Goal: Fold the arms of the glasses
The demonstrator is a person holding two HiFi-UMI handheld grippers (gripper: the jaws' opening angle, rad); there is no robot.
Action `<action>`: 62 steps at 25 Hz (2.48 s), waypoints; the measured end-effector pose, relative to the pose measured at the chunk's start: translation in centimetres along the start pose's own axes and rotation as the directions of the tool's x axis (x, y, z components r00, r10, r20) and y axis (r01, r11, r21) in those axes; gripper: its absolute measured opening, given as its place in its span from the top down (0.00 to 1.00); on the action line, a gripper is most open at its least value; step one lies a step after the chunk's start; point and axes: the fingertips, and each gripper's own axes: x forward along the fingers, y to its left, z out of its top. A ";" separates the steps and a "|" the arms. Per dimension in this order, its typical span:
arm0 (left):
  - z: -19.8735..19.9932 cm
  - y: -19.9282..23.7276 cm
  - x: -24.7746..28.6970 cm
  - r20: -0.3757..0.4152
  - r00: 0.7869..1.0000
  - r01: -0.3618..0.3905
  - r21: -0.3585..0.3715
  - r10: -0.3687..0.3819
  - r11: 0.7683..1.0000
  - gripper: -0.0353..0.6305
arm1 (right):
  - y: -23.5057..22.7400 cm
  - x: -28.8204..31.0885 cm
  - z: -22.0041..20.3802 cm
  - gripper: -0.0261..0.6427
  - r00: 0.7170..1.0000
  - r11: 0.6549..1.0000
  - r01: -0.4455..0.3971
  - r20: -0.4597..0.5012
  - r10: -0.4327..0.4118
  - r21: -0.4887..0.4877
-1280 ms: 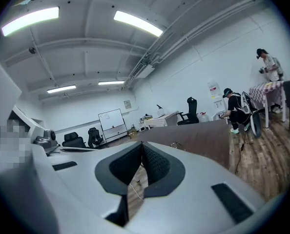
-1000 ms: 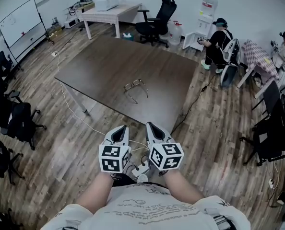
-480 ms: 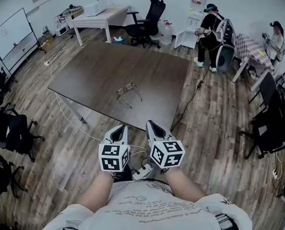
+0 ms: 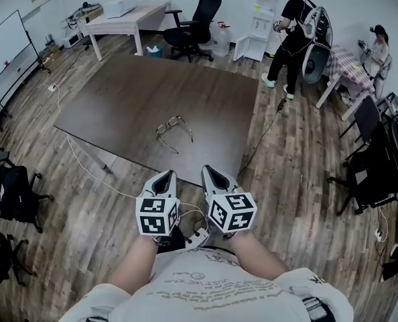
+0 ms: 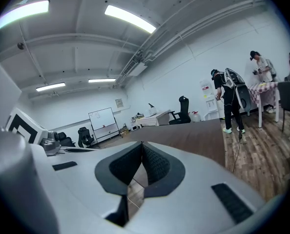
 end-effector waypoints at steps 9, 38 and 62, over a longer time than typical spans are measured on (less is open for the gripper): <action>0.3 4.5 5.1 -0.041 0.999 0.027 -0.026 -0.029 0.999 0.93 | -1.5 5.7 0.0 0.94 0.998 0.999 0.037 -0.045 -0.038 -0.006; -3.7 19.4 29.4 -0.470 0.880 0.236 0.296 -0.074 0.926 0.80 | -10.3 21.9 1.2 0.94 0.959 0.972 0.230 -0.177 -0.221 0.037; -10.3 19.7 37.3 -0.724 0.684 0.459 0.334 -0.087 0.823 0.82 | -16.5 21.8 -1.2 0.94 0.880 0.884 0.450 -0.233 -0.413 0.131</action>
